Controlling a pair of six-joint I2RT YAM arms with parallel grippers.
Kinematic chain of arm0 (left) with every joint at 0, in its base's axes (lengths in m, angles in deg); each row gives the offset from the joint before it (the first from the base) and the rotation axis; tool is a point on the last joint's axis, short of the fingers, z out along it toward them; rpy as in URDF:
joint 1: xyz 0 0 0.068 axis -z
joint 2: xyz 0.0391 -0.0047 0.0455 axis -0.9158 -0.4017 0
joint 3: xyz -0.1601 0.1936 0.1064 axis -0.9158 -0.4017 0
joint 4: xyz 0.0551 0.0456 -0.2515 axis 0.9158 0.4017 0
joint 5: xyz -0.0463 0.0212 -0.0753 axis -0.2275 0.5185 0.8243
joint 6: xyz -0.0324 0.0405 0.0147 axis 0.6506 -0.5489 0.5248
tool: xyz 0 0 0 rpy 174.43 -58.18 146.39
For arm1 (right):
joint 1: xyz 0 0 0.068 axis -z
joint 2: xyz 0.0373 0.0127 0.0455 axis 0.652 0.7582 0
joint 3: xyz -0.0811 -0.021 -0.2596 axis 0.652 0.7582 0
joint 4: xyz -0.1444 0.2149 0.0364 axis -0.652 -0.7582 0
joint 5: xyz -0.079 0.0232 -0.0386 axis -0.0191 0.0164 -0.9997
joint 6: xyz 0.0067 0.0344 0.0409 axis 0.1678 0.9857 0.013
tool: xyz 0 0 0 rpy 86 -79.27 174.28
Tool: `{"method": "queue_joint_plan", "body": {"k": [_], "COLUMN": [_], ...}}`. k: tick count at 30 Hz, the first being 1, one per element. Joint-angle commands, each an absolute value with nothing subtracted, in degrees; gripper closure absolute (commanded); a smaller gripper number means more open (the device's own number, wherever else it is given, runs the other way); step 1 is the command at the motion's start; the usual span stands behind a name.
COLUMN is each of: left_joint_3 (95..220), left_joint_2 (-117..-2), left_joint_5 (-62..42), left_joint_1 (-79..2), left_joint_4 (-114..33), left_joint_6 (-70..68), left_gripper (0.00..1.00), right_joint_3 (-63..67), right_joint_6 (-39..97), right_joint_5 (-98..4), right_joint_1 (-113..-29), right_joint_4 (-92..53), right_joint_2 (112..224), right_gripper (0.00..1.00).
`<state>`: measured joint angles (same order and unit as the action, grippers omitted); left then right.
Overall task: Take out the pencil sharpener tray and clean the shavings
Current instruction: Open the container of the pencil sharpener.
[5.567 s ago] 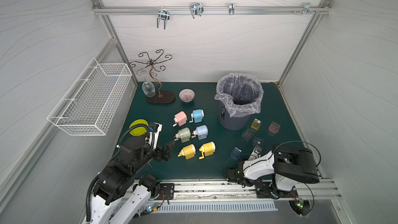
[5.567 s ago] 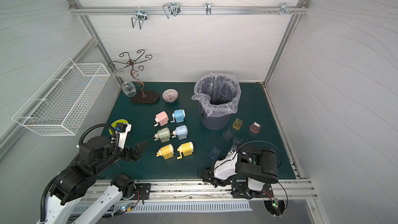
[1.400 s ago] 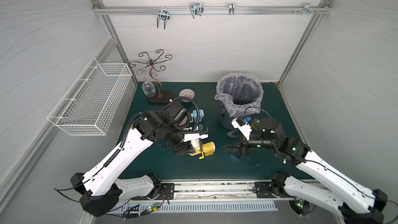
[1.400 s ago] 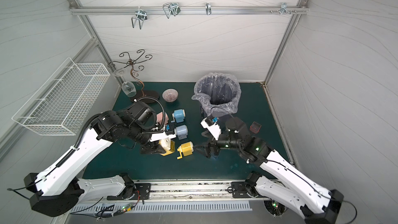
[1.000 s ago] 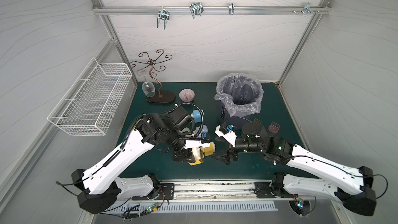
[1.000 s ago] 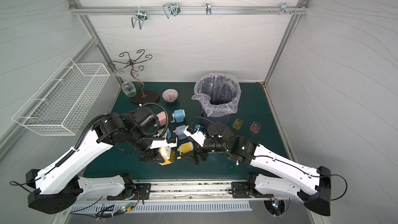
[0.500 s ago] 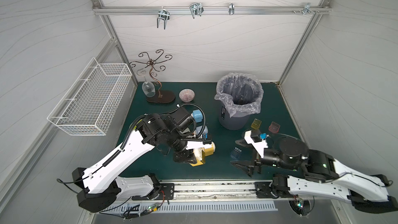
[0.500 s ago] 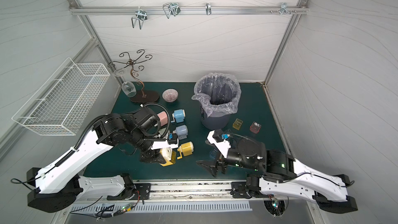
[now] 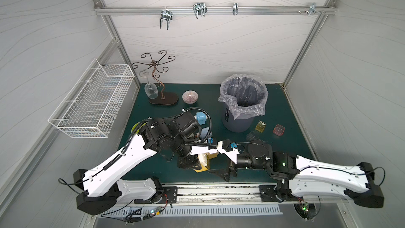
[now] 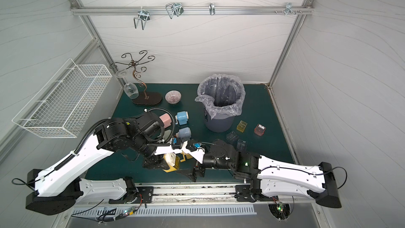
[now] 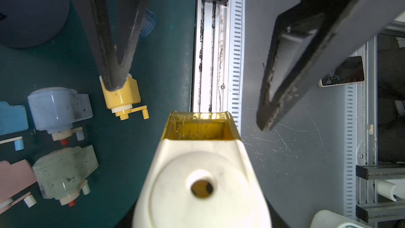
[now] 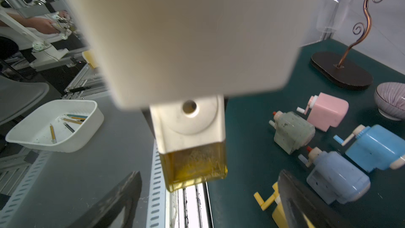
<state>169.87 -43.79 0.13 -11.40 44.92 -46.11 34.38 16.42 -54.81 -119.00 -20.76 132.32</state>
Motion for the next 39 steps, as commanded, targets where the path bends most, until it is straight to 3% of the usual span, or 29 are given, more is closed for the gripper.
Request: {"method": "queue_joint_plan", "body": {"k": [1, 9, 19, 39], "left_joint_3": [170.86, 171.03, 170.83, 170.69], "left_joint_2": [-43.05, -42.69, -42.25, -41.79], "left_joint_5": [-0.13, -1.2, -1.55, -1.74], "left_joint_1": [-10.77, -10.58, -10.5, -10.53], "left_joint_4": [43.78, 44.73, 44.97, 45.42], "left_joint_6": [-44.93, -44.62, -44.48, -43.96], "left_gripper": [1.0, 1.0, 1.0, 1.0], "right_joint_3": [35.25, 37.14, 37.67, 37.43], "right_joint_6": [16.34, 20.83, 21.39, 21.06], "right_joint_5": [-50.01, -39.02, -37.4, -37.77], "right_joint_1": [-118.0, -113.12, -112.67, -112.33], "right_joint_4": [-14.02, -11.47, -10.29, -6.56], "right_joint_2": [131.99, 132.47, 135.6, 140.21], "right_gripper": [0.04, 0.09, 0.15, 0.16]}}
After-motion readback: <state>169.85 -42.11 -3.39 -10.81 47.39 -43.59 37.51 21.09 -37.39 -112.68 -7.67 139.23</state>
